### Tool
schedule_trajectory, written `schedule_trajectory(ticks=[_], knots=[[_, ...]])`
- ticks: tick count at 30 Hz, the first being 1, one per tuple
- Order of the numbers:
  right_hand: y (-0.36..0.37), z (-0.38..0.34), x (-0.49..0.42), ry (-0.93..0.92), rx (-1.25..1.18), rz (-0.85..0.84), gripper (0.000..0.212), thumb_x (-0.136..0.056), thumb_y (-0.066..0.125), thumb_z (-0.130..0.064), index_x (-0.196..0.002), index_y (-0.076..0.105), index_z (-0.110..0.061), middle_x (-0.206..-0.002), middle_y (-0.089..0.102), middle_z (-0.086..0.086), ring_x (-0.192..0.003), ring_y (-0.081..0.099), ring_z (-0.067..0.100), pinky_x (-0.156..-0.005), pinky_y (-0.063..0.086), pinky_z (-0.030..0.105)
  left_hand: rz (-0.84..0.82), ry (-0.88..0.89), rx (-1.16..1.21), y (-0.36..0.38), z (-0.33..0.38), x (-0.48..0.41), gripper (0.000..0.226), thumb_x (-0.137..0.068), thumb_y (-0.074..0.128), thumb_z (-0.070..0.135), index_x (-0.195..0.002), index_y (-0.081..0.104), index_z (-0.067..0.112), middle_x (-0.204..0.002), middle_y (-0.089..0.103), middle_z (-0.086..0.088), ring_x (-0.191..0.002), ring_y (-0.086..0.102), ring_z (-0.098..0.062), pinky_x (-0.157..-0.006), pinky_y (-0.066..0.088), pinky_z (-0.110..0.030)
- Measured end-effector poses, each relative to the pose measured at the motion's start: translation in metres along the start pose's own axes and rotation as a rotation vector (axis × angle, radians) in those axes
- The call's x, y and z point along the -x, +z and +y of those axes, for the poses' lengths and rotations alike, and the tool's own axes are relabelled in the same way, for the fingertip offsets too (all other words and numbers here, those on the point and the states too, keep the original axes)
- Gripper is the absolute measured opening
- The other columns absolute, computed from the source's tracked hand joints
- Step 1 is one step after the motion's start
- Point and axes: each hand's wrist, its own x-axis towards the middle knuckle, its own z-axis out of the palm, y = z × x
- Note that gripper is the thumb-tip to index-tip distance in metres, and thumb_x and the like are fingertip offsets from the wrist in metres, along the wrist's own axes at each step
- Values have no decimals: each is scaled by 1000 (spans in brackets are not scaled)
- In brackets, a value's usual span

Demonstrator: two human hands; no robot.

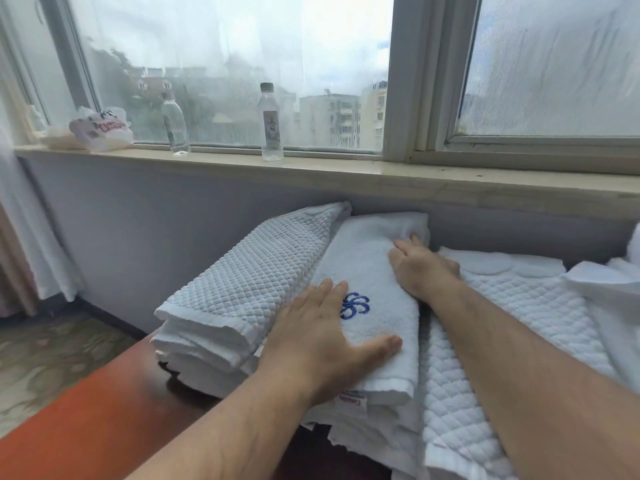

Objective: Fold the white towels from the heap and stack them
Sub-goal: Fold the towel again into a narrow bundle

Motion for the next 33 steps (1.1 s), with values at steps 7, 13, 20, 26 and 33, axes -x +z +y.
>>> schedule_trajectory(ticks=[7, 13, 20, 26, 33], knots=[[-15, 17, 76, -12, 83, -26, 47, -105, 26, -40, -142, 50, -22, -158, 39, 4, -151, 20, 35, -119, 23, 46, -39, 35, -142, -10, 4, 13, 101, -82, 26, 86, -161, 4, 27, -169, 0, 4, -155, 0, -14, -126, 3, -40], [-29, 34, 190, -94, 107, -19, 38, -104, 29, -39, -125, 57, -24, -145, 51, -1, -141, 39, 30, -113, 30, 42, -9, 158, -94, -10, 2, 80, 78, -95, 35, 68, -160, 6, 36, -169, -3, 9, -153, -6, -11, -124, -7, -35], [-59, 78, 319, -228, 12, 96, 26, -99, 56, -28, -119, 70, -18, -136, 61, -2, -134, 47, 17, -106, 24, 13, 66, 326, 6, -2, 56, 143, 61, -96, 49, 54, -153, 35, 35, -162, 27, 14, -149, 14, -5, -120, 3, -24], [-116, 161, 394, -23, 30, 481, 23, -80, 63, -15, -98, 78, -14, -106, 72, 2, -104, 62, 25, -94, 40, 23, 54, 513, 101, 37, 143, 164, 53, -93, 57, 41, -146, 47, 35, -151, 42, 14, -140, 32, -11, -117, 20, -26], [-118, 245, 422, 305, 57, 520, 38, -89, 67, -16, -127, 65, -17, -128, 63, 3, -124, 52, 25, -105, 33, 30, -53, 569, -26, 97, 193, 155, 58, -98, 34, 63, -151, 35, 40, -164, 25, 10, -152, 12, -13, -124, 5, -34]])
